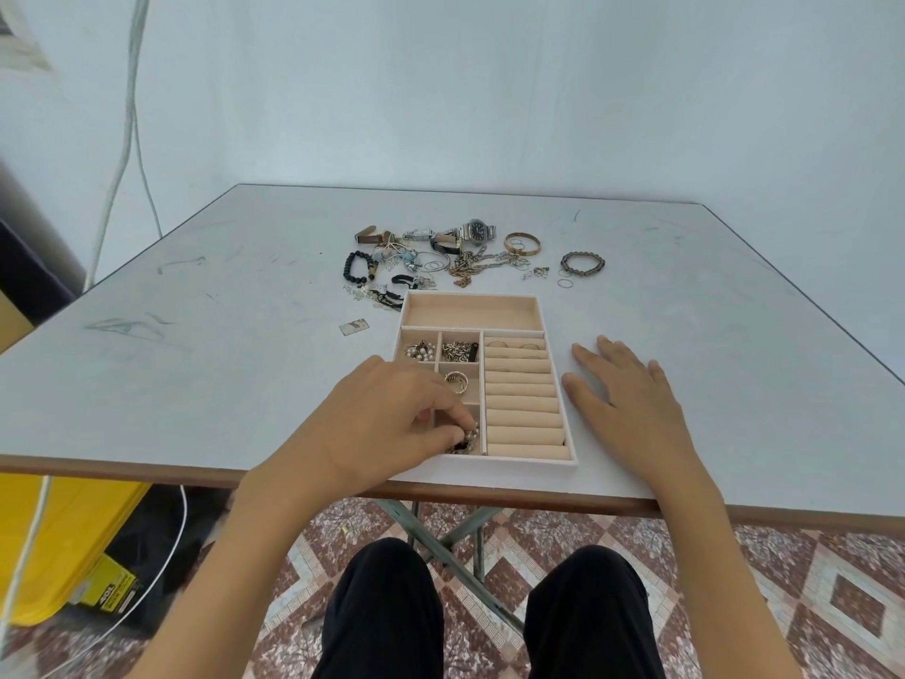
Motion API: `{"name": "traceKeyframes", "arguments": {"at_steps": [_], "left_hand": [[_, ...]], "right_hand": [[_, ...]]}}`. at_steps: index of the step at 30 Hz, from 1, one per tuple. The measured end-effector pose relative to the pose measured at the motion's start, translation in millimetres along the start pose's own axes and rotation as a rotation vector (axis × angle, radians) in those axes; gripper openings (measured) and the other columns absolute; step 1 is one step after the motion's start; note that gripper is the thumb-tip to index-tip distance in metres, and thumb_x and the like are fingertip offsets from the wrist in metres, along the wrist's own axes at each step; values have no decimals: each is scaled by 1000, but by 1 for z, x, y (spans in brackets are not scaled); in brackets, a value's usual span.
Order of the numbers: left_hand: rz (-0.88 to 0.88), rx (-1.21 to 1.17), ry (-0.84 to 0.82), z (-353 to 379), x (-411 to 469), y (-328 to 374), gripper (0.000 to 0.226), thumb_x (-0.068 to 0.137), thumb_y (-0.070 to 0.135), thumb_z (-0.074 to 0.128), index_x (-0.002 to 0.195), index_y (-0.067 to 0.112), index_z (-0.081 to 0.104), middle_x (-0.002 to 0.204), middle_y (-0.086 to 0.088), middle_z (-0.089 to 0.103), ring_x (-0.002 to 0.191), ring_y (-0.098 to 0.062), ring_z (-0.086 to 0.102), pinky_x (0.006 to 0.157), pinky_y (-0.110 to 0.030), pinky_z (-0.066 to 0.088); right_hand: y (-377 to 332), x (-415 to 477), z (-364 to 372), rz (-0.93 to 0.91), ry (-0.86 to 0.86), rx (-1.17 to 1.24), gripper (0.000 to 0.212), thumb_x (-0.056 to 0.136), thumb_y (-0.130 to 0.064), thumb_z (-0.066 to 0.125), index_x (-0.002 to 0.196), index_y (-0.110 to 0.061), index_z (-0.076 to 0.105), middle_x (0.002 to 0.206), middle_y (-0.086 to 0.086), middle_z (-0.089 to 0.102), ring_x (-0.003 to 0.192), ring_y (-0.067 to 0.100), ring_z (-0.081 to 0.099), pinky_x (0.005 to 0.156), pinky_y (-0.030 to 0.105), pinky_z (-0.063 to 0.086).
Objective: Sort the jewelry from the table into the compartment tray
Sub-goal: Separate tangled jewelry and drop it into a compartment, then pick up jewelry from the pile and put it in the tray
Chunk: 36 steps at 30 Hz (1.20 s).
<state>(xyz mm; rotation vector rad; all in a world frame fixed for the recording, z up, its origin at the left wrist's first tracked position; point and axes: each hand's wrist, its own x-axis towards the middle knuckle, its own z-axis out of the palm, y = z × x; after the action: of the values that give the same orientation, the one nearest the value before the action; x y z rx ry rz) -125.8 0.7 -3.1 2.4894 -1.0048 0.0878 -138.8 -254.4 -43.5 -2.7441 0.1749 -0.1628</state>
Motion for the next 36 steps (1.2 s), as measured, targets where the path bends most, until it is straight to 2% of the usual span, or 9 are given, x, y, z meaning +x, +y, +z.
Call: {"name": "traceKeyframes", "arguments": {"at_steps": [7, 9, 15, 18, 20, 23, 28, 33, 36], "left_hand": [[-52, -222, 85, -5, -2, -7, 11, 83, 38, 65, 90, 36, 73, 87, 15, 68, 83, -5, 60, 76, -26, 47], [-80, -353, 152, -9, 2, -12, 8, 85, 29, 69, 90, 32, 74, 90, 13, 70, 86, -8, 60, 74, -17, 42], [-289, -628, 445, -12, 36, -56, 12, 86, 12, 66, 89, 21, 73, 90, 6, 73, 82, -4, 61, 77, -21, 44], [-404, -617, 535, -10, 66, -87, 13, 86, 13, 65, 90, 23, 72, 92, -1, 73, 88, -10, 63, 64, -14, 50], [-477, -542, 536, -7, 88, -105, 12, 87, 18, 64, 94, 24, 72, 94, -1, 71, 82, -9, 61, 56, -20, 51], [-535, -339, 474, 0, 116, -125, 14, 88, 31, 63, 98, 27, 71, 96, 6, 69, 79, -9, 59, 70, -30, 52], [-514, -152, 276, 2, 141, -136, 20, 81, 46, 69, 95, 32, 70, 92, 13, 65, 74, -7, 55, 61, -23, 38], [-496, -90, 309, 5, 144, -143, 14, 80, 42, 69, 90, 33, 71, 85, 14, 67, 77, -8, 58, 58, -20, 37], [-477, -141, 340, 4, 141, -145, 9, 80, 41, 69, 87, 34, 70, 81, 14, 68, 67, -5, 56, 57, -21, 36]], "right_hand": [[0, 0, 1, 4, 1, -1, 52, 100, -46, 31, 149, -30, 27, 160, -3, 14, 148, 10, 4, 120, 37, -2], [-1, -1, 1, 3, 5, 1, 51, 100, -45, 31, 149, -30, 28, 160, -4, 13, 148, 10, 4, 120, 37, -2], [-1, -1, 0, -1, 6, -6, 52, 100, -45, 30, 149, -30, 27, 160, -5, 13, 148, 10, 4, 120, 36, -3], [-2, -1, 0, 4, 4, -8, 52, 100, -45, 30, 149, -31, 27, 160, -5, 12, 148, 9, 3, 120, 36, -3], [-3, -1, -1, 6, 1, -13, 52, 100, -45, 29, 150, -31, 26, 160, -6, 12, 148, 8, 3, 120, 35, -3], [-3, -1, -1, 4, 6, -13, 52, 100, -46, 29, 149, -32, 25, 160, -7, 11, 147, 7, 3, 120, 34, -3], [-2, 0, -1, 18, -8, -42, 52, 99, -48, 27, 149, -35, 21, 160, -10, 9, 147, 6, 1, 119, 33, -5], [-4, 3, -1, 26, -5, -56, 51, 98, -47, 30, 148, -36, 25, 159, -11, 13, 147, 6, 4, 119, 32, -2], [-7, 8, -15, 32, -48, -90, 48, 96, -48, 39, 143, -39, 35, 154, -12, 25, 143, 7, 19, 116, 30, 13]]}}
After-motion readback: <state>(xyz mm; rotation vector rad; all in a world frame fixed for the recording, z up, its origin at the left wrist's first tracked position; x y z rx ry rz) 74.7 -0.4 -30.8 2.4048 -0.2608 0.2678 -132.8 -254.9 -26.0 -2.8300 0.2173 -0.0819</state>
